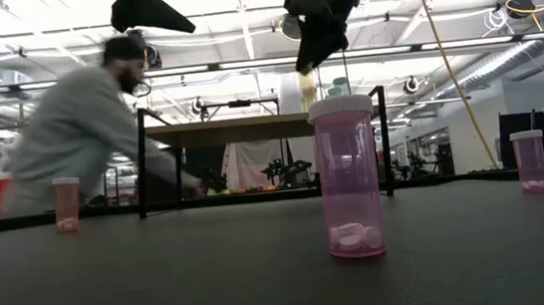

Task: Pick and place medicine bottles onto shelf by color
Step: Put the yellow pill bottle on the shelf aligned with the other yellow pill bottles

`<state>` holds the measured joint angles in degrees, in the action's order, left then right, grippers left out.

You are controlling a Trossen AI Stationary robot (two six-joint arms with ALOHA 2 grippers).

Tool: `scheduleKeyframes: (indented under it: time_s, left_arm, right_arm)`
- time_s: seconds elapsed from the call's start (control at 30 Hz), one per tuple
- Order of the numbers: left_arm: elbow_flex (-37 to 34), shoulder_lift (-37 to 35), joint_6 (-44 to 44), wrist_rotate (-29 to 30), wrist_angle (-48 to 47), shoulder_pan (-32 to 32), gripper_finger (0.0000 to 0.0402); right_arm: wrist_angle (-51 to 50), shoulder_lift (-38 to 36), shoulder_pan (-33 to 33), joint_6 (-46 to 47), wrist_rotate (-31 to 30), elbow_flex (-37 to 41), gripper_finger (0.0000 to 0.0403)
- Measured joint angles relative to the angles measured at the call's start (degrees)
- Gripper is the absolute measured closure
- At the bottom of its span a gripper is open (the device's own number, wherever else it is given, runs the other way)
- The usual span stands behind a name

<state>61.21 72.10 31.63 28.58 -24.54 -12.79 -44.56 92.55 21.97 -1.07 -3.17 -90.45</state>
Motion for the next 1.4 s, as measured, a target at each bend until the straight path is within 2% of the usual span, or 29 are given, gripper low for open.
scheduleKeyframes:
  time_s: [0.3, 0.43, 0.53, 1.03, 1.2, 1.4]
  left_arm:
    - [0.0, 0.0, -0.19, 0.02, -0.89, 0.04, 0.0078]
    - [0.0, 0.0, -0.36, 0.03, -1.57, 0.04, 0.0078]
    - [0.0, 0.0, -0.48, 0.04, -1.98, 0.04, 0.0078]
    - [0.0, 0.0, -0.94, 0.04, -2.75, 0.03, 0.0078]
    - [0.0, 0.0, -0.94, 0.04, -2.74, 0.04, 0.0078]
    - [0.02, 0.0, -0.87, 0.04, -2.74, 0.04, 0.0078]
  right_arm:
    - [3.41, 0.04, 3.14, -0.27, 0.41, 3.07, 0.0287]
    - [3.58, 0.02, 3.27, -0.27, 0.7, 3.09, 0.0287]
    - [3.58, 0.0, 3.24, -0.11, 3.18, 3.09, 0.0287]
    - [2.51, 0.02, 4.6, 0.28, 3.47, 3.09, 0.0287]
    - [2.26, 0.02, 4.6, 0.8, 6.1, 3.12, 0.0287]
    - [2.27, 0.02, 4.71, 0.85, 6.27, 3.14, 0.0287]
